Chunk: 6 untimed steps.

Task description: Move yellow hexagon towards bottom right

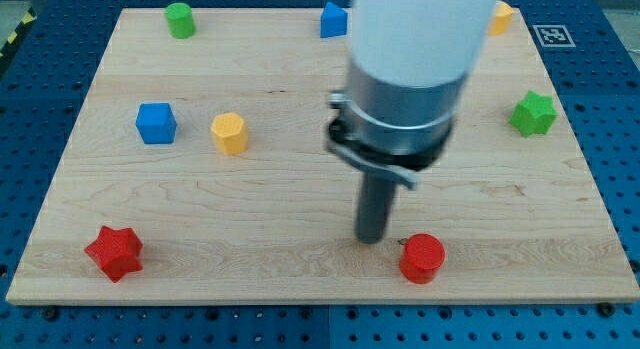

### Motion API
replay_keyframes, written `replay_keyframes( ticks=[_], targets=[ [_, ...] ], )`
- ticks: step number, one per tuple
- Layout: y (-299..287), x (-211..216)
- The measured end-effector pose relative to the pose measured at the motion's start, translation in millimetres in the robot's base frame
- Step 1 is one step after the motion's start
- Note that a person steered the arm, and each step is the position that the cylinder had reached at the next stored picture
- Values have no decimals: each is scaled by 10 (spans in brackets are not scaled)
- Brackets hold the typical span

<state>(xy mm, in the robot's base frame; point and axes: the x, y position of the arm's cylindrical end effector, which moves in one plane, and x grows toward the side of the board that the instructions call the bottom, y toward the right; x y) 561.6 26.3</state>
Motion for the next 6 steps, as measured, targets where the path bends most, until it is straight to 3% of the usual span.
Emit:
replay_keyframes(
  ticks=[2,3,5,6],
  targets=[
    [-1339,-524],
    [-1709,-723],
    [-1813,-1187],
    [-1771,-1188]
  ],
)
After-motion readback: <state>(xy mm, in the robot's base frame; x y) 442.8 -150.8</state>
